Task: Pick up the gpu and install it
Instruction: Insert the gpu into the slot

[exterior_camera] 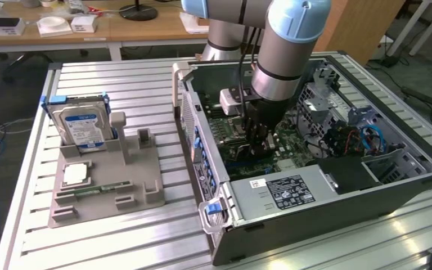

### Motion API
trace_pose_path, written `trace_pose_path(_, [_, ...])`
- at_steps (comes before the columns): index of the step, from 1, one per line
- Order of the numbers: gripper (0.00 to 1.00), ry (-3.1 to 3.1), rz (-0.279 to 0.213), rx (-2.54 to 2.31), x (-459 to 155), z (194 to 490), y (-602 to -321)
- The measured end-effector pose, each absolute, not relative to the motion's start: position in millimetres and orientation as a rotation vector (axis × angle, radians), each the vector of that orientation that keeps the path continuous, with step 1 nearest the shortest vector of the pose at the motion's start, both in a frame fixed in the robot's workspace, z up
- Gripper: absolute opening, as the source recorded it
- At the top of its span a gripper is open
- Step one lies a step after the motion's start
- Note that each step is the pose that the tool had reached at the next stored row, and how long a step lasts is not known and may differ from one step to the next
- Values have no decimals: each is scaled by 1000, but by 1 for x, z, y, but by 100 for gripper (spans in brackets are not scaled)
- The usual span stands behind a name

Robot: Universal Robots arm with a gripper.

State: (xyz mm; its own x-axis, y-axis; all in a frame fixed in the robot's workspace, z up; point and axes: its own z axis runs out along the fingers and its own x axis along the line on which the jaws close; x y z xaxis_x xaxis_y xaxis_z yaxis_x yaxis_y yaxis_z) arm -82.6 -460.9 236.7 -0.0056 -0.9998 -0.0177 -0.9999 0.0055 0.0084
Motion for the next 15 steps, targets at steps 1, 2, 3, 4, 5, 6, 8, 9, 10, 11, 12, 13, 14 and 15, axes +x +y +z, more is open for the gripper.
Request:
trace_pose_path(1, [26, 2223, 29, -2211, -83, 237, -461])
trace_pose_path(2, [26, 2223, 29, -2211, -83, 237, -461])
trace_pose_path(3, [26, 2222, 28, -2210, -83, 238, -461])
trace_pose_path(4, [26, 2222, 27, -2210, -83, 242, -461])
trace_pose_path(5, [26, 2222, 27, -2210, -83, 246, -461])
trace_pose_path(6, [26, 2222, 27, -2210, -83, 250, -461])
trace_pose_path(8, [26, 2222, 27, -2209, -83, 252, -461])
trace_pose_path(9, [26, 2222, 27, -2209, -83, 252, -461])
trace_pose_path(10, [26, 2222, 27, -2209, -83, 252, -461])
trace_pose_path(11, [26, 2222, 27, -2209, -83, 252, -461])
trace_pose_path(12, [26, 2222, 26, -2209, -83, 252, -461])
trace_pose_path(13, [26, 2222, 26, -2209, -83, 252, -461])
trace_pose_path(14, [26, 2222, 26, -2209, -83, 251, -461])
trace_pose_path(15, [26, 2222, 26, -2210, -83, 250, -461])
